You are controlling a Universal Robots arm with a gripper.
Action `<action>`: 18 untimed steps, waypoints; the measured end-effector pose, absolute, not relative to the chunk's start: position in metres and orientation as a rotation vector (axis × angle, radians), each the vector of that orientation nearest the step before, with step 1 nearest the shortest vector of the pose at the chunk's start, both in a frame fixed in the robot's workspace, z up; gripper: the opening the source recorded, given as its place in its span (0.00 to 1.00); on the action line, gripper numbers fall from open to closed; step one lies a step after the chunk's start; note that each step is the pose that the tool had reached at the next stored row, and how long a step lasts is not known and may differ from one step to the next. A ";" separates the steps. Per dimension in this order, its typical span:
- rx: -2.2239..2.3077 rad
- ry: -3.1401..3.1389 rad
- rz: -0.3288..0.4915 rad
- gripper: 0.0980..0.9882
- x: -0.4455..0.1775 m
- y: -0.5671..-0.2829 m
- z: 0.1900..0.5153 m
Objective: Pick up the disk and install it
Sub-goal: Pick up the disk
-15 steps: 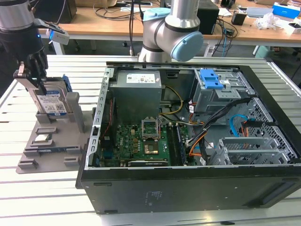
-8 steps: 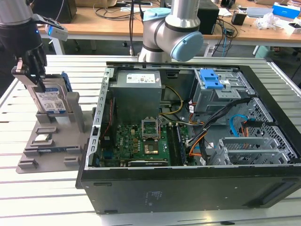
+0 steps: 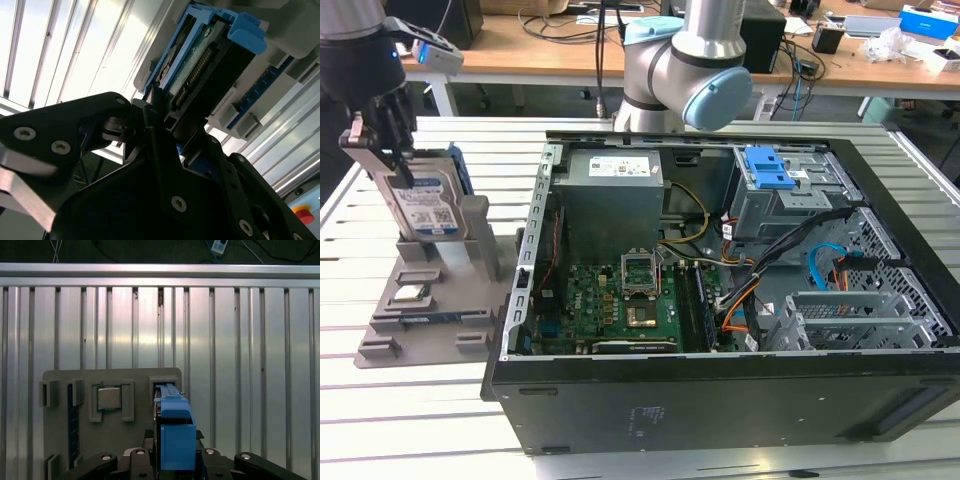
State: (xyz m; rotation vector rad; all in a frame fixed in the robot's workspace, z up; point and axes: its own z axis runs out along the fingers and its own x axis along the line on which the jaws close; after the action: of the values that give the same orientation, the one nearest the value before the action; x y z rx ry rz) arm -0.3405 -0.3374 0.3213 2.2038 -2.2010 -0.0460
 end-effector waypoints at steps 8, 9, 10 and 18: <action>2.204 -2.201 -0.046 0.30 -0.341 -0.337 0.331; 2.204 -2.201 -0.046 0.30 -0.341 -0.337 0.332; 2.204 -2.201 -0.046 0.30 -0.341 -0.337 0.333; 2.204 -2.201 -0.046 0.30 -0.340 -0.337 0.341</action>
State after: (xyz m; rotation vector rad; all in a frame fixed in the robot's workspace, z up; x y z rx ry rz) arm -0.3405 -0.3371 0.3412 2.2038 -2.2010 -0.0460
